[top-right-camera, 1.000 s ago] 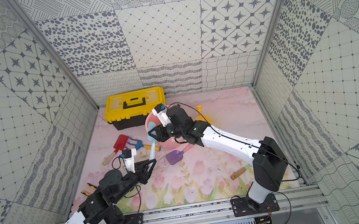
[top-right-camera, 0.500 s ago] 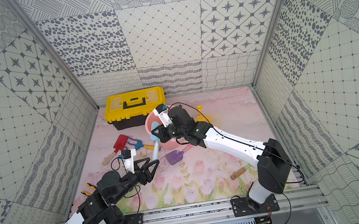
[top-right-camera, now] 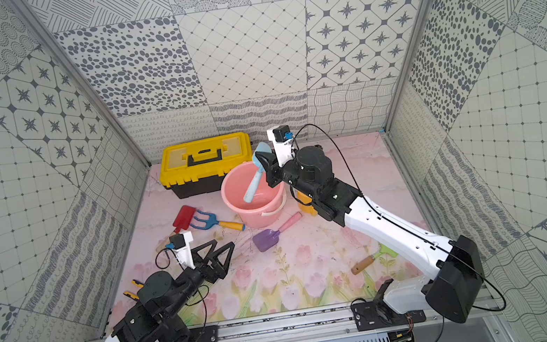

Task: Organize the gardening tools
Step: Place the gardening tool in the container.

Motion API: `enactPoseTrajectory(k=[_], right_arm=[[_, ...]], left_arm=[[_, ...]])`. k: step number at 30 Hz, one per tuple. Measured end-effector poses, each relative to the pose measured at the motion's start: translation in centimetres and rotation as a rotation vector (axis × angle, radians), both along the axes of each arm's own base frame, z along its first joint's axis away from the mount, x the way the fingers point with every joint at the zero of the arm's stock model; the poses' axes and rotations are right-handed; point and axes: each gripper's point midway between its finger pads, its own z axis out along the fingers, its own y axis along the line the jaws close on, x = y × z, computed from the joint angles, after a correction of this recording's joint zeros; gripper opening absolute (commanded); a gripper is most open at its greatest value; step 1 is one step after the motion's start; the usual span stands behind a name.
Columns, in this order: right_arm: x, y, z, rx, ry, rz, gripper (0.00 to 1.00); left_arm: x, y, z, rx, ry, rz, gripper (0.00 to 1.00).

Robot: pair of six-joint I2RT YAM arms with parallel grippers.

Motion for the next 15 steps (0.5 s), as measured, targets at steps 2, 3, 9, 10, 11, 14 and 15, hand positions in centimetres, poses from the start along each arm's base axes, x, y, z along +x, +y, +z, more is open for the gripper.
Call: enactPoseTrajectory(k=[2, 3, 9, 10, 11, 14, 15], right_arm=[[2.0, 0.0, -1.2, -0.031, -0.007, -0.026, 0.00], [3.0, 0.4, -2.2, -0.056, -0.008, -0.032, 0.00], [6.7, 3.6, -10.3, -0.226, 0.060, 0.050, 0.00], [6.9, 4.1, -11.4, -0.244, 0.078, 0.076, 0.00], [7.1, 4.6, -12.3, -0.256, 0.093, 0.102, 0.00], [7.3, 5.2, -14.2, -0.276, 0.124, 0.159, 0.14], [7.2, 5.4, -14.7, -0.282, 0.135, 0.175, 0.35]], left_arm=[[0.1, 0.0, -0.2, 0.002, 0.008, 0.008, 0.99], [0.2, 0.1, -0.3, 0.003, 0.012, 0.010, 0.99], [0.5, 0.2, -0.7, 0.009, 0.029, 0.031, 1.00], [0.5, 0.2, -0.7, 0.010, 0.031, 0.032, 1.00], [0.5, 0.3, -0.8, 0.009, 0.033, 0.034, 1.00], [0.5, 0.3, -0.9, 0.011, 0.038, 0.038, 1.00], [0.6, 0.3, -1.0, 0.012, 0.039, 0.040, 0.99]])
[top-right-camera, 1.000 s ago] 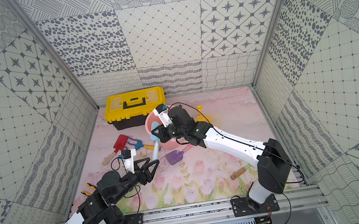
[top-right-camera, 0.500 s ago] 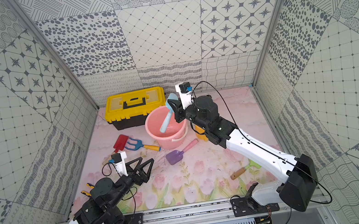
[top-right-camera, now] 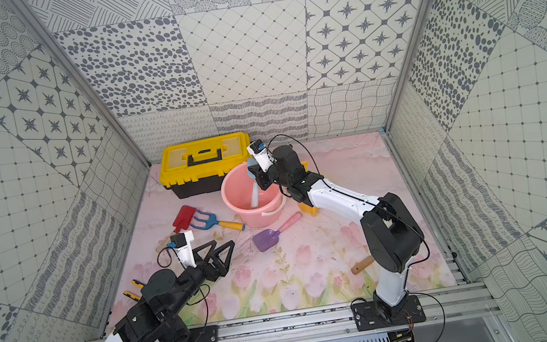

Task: Organize the gardening tools
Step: Place the gardening tool in the container, then pick up the gardening tool from the center of the board.

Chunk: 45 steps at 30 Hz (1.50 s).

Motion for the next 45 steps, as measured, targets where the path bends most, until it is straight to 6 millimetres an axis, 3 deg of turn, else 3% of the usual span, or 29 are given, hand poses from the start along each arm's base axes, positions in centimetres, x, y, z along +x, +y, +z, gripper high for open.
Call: enactPoseTrajectory(k=[2, 3, 7, 9, 10, 16, 20, 26, 30, 35, 37, 38, 42, 45], right_arm=[[-0.2, 0.1, -0.5, -0.004, 0.020, 0.019, 0.64], [-0.4, 0.1, -0.6, -0.005, 0.026, 0.027, 0.72], [-0.7, 0.0, -0.1, 0.009, 0.045, 0.026, 0.78], [-1.1, -0.3, 1.0, 0.029, 0.048, 0.018, 0.95], [-1.4, -0.6, 1.8, 0.041, 0.042, 0.015, 0.97], [-4.9, -3.9, 7.8, 0.162, 0.009, -0.052, 0.97], [-7.7, -7.4, 9.4, 0.254, 0.051, -0.156, 0.97], [-12.0, -12.5, 5.3, 0.293, 0.140, -0.280, 0.97], [-13.6, -14.9, 3.1, 0.275, 0.155, -0.346, 0.97], [-14.7, -16.2, 3.2, 0.309, 0.153, -0.373, 0.97], [-15.0, -16.4, 3.1, 0.324, 0.151, -0.376, 0.97], [-15.1, -16.5, 2.8, 0.329, 0.155, -0.377, 0.97], [-15.4, -16.6, 1.1, 0.321, 0.198, -0.385, 0.97], [-15.6, -16.5, 1.1, 0.329, 0.211, -0.376, 0.97]], left_arm=[[0.1, 0.0, -0.2, 0.005, 0.006, 0.007, 0.99], [0.2, 0.1, -0.3, 0.006, 0.010, 0.014, 1.00], [0.5, 0.4, -0.8, 0.018, 0.029, 0.038, 0.99], [0.6, 0.6, -1.2, 0.029, 0.040, 0.054, 0.99], [0.7, 0.7, -1.4, 0.033, 0.047, 0.065, 0.99], [1.3, 1.9, -2.5, 0.062, 0.090, 0.145, 0.99], [2.0, 3.0, -3.9, 0.087, 0.155, 0.237, 1.00], [3.5, 4.7, -6.9, 0.131, 0.322, 0.391, 0.99], [5.0, 6.1, -9.8, 0.140, 0.468, 0.508, 0.97], [7.1, 6.5, -12.8, 0.114, 0.648, 0.598, 0.85], [8.1, 6.4, -13.8, 0.074, 0.708, 0.624, 0.69], [8.5, 6.3, -14.2, 0.057, 0.734, 0.633, 0.66], [10.3, 6.0, -15.1, -0.015, 0.809, 0.665, 0.65], [11.6, 5.5, -15.4, -0.061, 0.844, 0.678, 0.60]])
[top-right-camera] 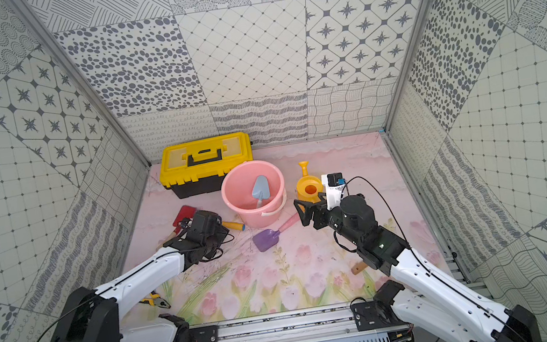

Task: Organize the gardening tools
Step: Pick up the gardening tool from the center of the board.

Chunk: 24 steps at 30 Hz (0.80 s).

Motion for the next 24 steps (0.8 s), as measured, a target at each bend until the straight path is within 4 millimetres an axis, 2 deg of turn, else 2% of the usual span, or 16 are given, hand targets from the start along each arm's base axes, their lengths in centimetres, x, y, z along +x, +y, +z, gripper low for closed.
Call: enactPoseTrajectory(k=[5, 13, 16, 18, 20, 24], right_arm=[[-0.3, 0.2, 0.4, 0.026, 0.004, 0.015, 0.97], [-0.7, -0.1, 1.2, 0.047, -0.015, 0.015, 0.97], [-0.7, -0.1, 1.1, 0.049, -0.012, 0.013, 0.97], [-0.7, -0.1, 1.1, 0.048, -0.012, 0.011, 0.97], [-0.7, -0.1, 1.1, 0.048, -0.012, 0.009, 0.97], [-0.7, -0.3, 1.2, 0.052, -0.012, 0.003, 0.97]], left_arm=[[1.9, -0.8, -1.2, -0.060, 0.033, 0.045, 0.48], [4.6, -1.9, -2.6, -0.111, 0.067, 0.085, 0.54], [4.9, -1.8, -3.7, -0.123, 0.097, 0.112, 0.51], [5.2, -1.8, -3.7, -0.136, 0.096, 0.121, 0.48], [5.3, -1.7, -3.7, -0.147, 0.095, 0.134, 0.40], [4.2, -1.0, -4.0, -0.143, 0.115, 0.158, 0.35]])
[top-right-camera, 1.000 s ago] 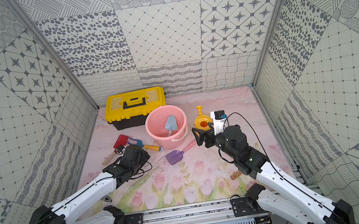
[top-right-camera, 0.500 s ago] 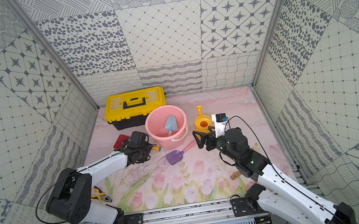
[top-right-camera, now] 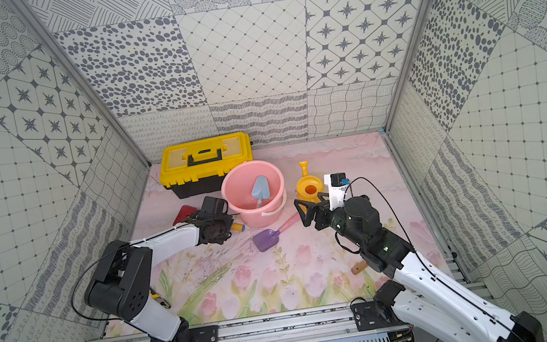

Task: Organize the gardening tools
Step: Pick up the gardening tool from the center of the board.

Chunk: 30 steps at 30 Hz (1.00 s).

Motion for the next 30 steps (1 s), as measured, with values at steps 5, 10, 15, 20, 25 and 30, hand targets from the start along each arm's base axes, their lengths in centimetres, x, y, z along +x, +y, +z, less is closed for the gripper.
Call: enactPoseTrajectory(k=[5, 10, 15, 20, 25, 30], right_arm=[[-0.4, -0.6, 0.8, 0.017, -0.020, -0.016, 0.97], [-0.7, -1.0, 1.6, 0.034, -0.044, -0.024, 0.97], [-0.7, -1.0, 1.6, 0.033, -0.043, -0.024, 0.97], [-0.7, -1.0, 1.6, 0.033, -0.043, -0.025, 0.97], [-0.7, -1.0, 1.6, 0.033, -0.043, -0.025, 0.97], [-0.7, -1.0, 1.6, 0.032, -0.043, -0.025, 0.97]], left_arm=[[-1.7, 2.1, -0.3, -0.014, -0.002, 0.047, 0.35], [-3.9, 4.4, -0.1, -0.008, -0.009, 0.080, 0.39], [-6.5, 5.7, 0.6, 0.025, 0.005, 0.048, 0.48], [-7.2, 5.6, 0.4, 0.045, 0.032, -0.018, 0.53], [-6.3, 4.9, 0.0, 0.062, 0.047, -0.091, 0.55], [-5.6, 4.2, -0.3, 0.083, 0.045, -0.141, 0.38]])
